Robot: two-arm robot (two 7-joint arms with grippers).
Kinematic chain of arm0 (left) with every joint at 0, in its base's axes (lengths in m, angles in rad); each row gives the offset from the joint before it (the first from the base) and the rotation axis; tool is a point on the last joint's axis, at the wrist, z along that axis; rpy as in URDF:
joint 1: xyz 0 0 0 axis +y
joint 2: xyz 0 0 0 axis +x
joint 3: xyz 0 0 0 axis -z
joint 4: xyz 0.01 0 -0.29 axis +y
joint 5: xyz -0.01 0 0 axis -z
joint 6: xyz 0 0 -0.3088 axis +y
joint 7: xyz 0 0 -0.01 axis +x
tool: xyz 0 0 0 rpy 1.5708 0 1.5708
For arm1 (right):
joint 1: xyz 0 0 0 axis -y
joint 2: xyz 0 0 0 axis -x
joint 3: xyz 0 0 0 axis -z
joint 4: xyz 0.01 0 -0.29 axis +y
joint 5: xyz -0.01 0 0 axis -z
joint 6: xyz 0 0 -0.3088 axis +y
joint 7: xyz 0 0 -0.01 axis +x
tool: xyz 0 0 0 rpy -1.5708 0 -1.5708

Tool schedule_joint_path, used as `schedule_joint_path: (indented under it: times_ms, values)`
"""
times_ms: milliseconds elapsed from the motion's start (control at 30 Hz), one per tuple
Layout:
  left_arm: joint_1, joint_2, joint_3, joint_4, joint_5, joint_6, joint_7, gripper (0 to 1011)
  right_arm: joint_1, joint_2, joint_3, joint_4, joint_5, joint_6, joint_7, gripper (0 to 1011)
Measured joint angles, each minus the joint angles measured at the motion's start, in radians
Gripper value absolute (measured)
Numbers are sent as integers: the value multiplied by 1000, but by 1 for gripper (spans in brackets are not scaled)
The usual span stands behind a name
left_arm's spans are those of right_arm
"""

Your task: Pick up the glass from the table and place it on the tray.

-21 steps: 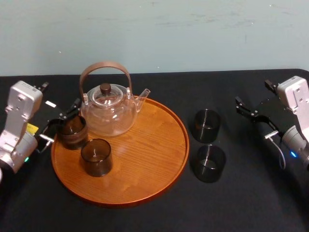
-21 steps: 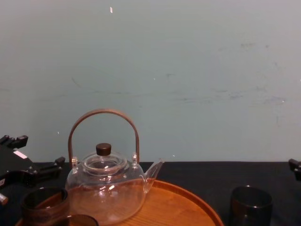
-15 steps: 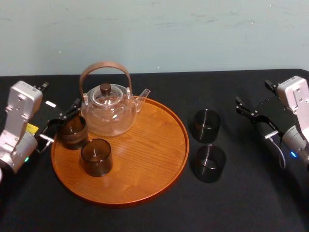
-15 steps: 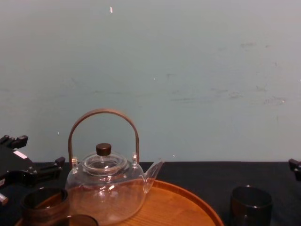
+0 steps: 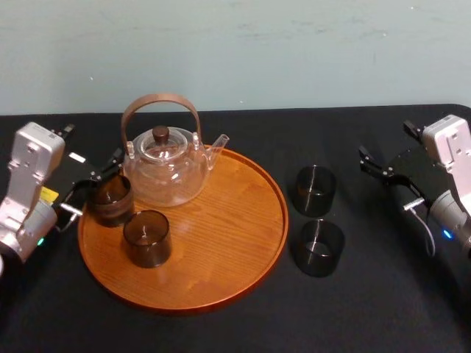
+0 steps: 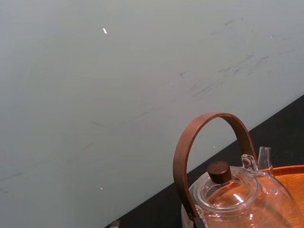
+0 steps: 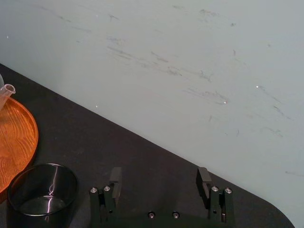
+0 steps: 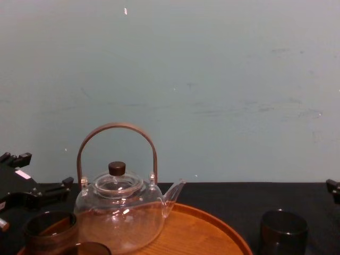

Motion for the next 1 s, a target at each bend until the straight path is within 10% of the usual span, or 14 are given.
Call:
schedule_joint_path:
  times_ms: [1000]
  values:
    - [0,0,0,0,0,0,0,1001,0,0,0,0,0,0,0,1002]
